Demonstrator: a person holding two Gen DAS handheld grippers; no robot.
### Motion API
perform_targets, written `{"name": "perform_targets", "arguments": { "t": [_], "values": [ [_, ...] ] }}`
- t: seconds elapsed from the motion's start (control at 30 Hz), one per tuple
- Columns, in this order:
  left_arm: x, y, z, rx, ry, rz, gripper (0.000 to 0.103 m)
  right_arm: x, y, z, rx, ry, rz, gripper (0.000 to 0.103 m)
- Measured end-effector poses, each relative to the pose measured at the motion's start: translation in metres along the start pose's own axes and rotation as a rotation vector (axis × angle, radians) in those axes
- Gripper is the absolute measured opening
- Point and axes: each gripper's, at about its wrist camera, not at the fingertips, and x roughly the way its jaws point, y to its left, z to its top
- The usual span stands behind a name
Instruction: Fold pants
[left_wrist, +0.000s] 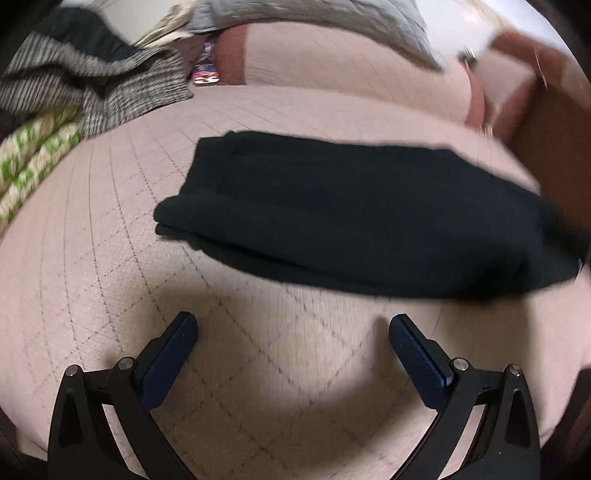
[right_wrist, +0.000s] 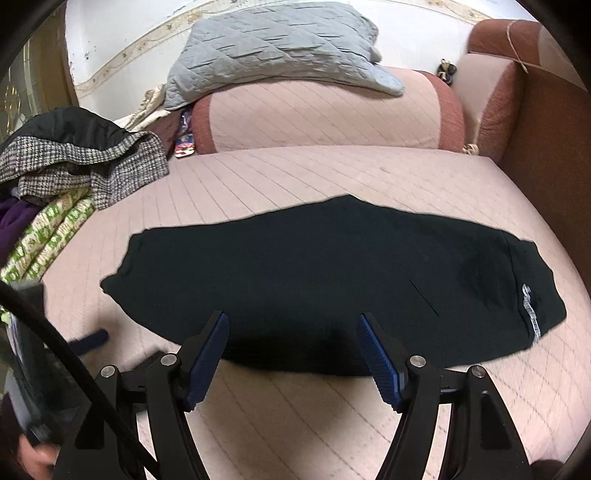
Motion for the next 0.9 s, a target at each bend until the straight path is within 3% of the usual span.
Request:
{"name": "perform_targets", "arguments": {
  "t": [0.17, 0.23, 0.27, 0.33, 0.4, 0.5, 0.57, 0.63, 0.77, 0.9],
  "values": [
    [-0.002, -0.004, -0.001, 0.018, 0.021, 0.018, 0.103, 0.001, 0.023, 0.017, -0.044, 0.01, 0.049, 0.077],
    [-0.008, 0.002, 0.002, -0.014, 0.023, -0.018, 0.102, 0.003, 0.032, 0.028, -0.056, 0.029, 0.102, 0.077],
    [-0.013, 0.009, 0.003, -0.053, 0.007, -0.049, 0.1, 0.004, 0.035, 0.033, -0.058, 0.04, 0.129, 0.077],
    [-0.027, 0.033, 0.01, -0.167, -0.033, -0.111, 0.083, 0.008, 0.04, 0.048, -0.058, 0.082, 0.211, 0.077],
    [-0.042, 0.06, 0.02, -0.271, -0.077, -0.13, 0.083, 0.015, 0.046, 0.062, -0.055, 0.126, 0.259, 0.077],
    [-0.057, 0.097, 0.047, -0.378, -0.134, -0.072, 0.08, 0.033, 0.061, 0.081, -0.057, 0.197, 0.322, 0.079],
    [-0.06, 0.117, 0.062, -0.433, -0.154, -0.071, 0.08, 0.052, 0.08, 0.094, -0.059, 0.259, 0.362, 0.079],
    [-0.055, 0.145, 0.063, -0.475, -0.139, -0.078, 0.08, 0.074, 0.097, 0.101, -0.058, 0.323, 0.382, 0.079],
    [-0.045, 0.172, 0.046, -0.547, -0.114, -0.17, 0.08, 0.12, 0.132, 0.116, -0.03, 0.441, 0.386, 0.079],
    [-0.038, 0.182, 0.03, -0.58, -0.066, -0.237, 0.08, 0.162, 0.167, 0.126, -0.049, 0.533, 0.318, 0.079]
  ]
}}
